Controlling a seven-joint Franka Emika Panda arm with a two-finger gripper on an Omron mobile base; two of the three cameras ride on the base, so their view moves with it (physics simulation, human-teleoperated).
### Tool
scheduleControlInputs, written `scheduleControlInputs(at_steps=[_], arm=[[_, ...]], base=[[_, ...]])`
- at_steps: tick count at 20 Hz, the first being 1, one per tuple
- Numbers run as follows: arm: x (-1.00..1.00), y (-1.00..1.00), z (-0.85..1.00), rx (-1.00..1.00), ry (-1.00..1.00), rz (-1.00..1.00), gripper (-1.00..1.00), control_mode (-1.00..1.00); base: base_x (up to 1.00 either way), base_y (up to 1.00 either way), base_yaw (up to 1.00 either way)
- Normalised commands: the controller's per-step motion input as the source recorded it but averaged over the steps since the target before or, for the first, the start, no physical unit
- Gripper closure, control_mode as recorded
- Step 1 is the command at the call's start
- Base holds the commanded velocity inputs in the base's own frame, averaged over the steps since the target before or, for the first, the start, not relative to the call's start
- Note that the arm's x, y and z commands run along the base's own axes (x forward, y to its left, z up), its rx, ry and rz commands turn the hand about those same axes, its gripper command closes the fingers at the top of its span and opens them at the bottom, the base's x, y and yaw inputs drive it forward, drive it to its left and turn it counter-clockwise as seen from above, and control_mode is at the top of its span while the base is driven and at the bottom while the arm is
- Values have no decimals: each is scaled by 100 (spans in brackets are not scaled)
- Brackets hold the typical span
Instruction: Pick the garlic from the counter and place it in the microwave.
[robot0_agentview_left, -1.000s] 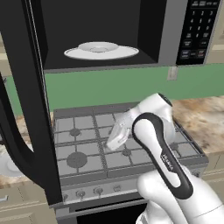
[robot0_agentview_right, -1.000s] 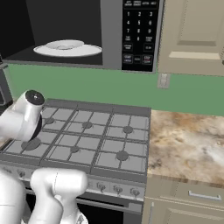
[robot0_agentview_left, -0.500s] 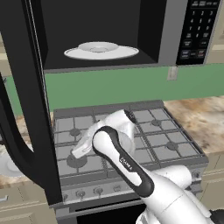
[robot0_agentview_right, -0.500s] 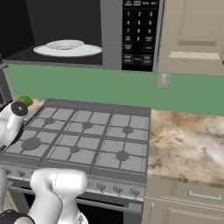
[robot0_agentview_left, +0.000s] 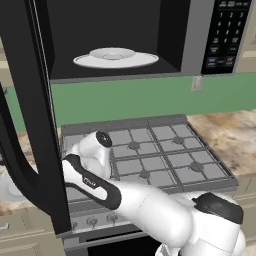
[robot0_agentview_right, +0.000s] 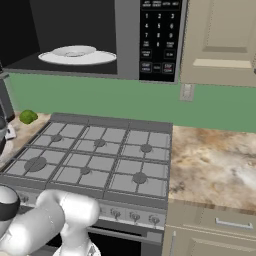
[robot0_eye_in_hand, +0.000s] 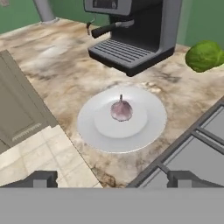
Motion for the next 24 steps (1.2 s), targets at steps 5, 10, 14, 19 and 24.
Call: scheduleControlInputs(at_steps=[5, 10, 14, 19, 24], arm=[[14, 76, -21, -17, 3, -9, -100, -100], [13, 62, -26, -8, 0, -6, -100, -100], [9, 44, -11, 0, 0, -2, -100, -100], [6, 9, -42, 0, 0, -2, -100, -100], [18, 0, -52, 0, 2, -4, -100, -100]], base=[[0, 0, 0], [0, 0, 0], [0, 0, 0], [0, 0, 0], [0, 0, 0]])
